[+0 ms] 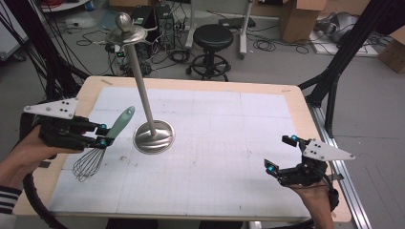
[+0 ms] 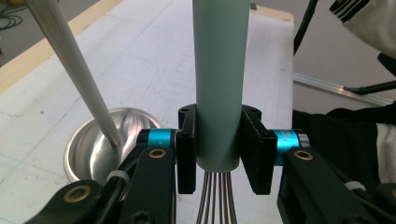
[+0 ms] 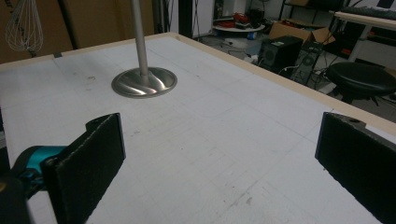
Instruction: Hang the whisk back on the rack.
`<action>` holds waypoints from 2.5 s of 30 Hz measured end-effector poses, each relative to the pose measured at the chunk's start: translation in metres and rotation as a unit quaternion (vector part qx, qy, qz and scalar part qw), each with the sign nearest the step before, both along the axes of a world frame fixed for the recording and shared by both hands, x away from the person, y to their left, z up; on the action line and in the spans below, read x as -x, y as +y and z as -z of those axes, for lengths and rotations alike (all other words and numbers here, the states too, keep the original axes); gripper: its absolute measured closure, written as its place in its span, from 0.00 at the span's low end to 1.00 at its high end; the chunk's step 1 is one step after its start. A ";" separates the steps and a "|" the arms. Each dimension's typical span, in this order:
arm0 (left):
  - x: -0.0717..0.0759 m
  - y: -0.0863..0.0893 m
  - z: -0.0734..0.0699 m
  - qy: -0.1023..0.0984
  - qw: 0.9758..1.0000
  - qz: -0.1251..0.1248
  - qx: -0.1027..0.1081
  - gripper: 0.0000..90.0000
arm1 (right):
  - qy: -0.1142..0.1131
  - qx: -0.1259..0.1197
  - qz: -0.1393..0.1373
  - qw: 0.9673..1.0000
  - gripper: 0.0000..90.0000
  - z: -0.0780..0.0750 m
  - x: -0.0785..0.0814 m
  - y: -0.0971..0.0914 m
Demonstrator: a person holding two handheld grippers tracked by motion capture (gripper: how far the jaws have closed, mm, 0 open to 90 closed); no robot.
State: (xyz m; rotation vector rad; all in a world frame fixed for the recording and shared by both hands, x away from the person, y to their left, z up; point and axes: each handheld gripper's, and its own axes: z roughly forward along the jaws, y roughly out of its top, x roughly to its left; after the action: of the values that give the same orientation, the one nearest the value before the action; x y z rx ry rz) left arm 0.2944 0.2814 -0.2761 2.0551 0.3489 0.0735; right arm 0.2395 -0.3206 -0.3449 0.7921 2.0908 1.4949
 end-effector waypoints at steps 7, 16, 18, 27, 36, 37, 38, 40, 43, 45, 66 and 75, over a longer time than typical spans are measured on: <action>0.002 0.000 -0.022 -0.021 0.999 -0.012 0.031 0.77 | -0.002 0.001 -0.002 1.000 0.00 0.001 0.000 0.002; 0.003 0.001 -0.045 -0.040 0.997 -0.022 0.061 0.77 | -0.003 -0.002 -0.001 1.000 0.00 0.000 0.000 0.001; 0.002 0.001 -0.048 -0.043 0.997 -0.026 0.065 0.77 | -0.002 -0.002 -0.001 1.000 0.00 0.000 0.000 0.000; 0.000 0.004 -0.065 -0.057 0.993 -0.054 0.084 0.77 | -0.004 -0.004 0.000 1.000 0.00 -0.001 0.000 -0.002; -0.002 0.002 -0.078 -0.063 0.991 -0.074 0.093 0.77 | -0.005 -0.002 0.000 1.000 0.00 0.000 -0.001 -0.002; -0.003 0.001 -0.079 -0.060 0.991 -0.072 0.096 0.77 | -0.005 -0.002 0.000 1.000 0.00 0.000 -0.001 -0.002; -0.004 0.000 -0.080 -0.064 0.990 -0.078 0.094 0.77 | -0.003 -0.003 0.000 1.000 0.00 0.000 -0.001 -0.002; -0.006 -0.001 -0.081 -0.062 0.990 -0.077 0.098 0.77 | -0.001 -0.004 0.000 1.000 0.00 0.000 0.000 -0.002; -0.008 -0.003 -0.082 -0.063 0.990 -0.081 0.097 0.77 | -0.002 -0.003 -0.001 1.000 0.00 0.001 -0.001 -0.002; -0.009 -0.003 -0.082 -0.064 0.990 -0.083 0.095 0.77 | -0.001 -0.004 0.000 1.000 0.00 0.001 0.000 -0.002; -0.025 -0.011 -0.074 -0.049 0.989 -0.107 0.086 0.77 | -0.001 -0.005 0.000 1.000 0.00 0.001 -0.001 -0.006; -0.027 -0.013 -0.072 -0.050 0.989 -0.117 0.079 0.77 | -0.001 -0.006 0.000 1.000 0.00 0.001 -0.001 -0.006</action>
State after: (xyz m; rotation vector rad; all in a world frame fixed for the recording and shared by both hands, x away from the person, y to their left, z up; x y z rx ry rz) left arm 0.3219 0.2683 -0.2042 1.8388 0.5147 0.2822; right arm 0.2407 -0.3266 -0.3463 0.7946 2.0825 1.5086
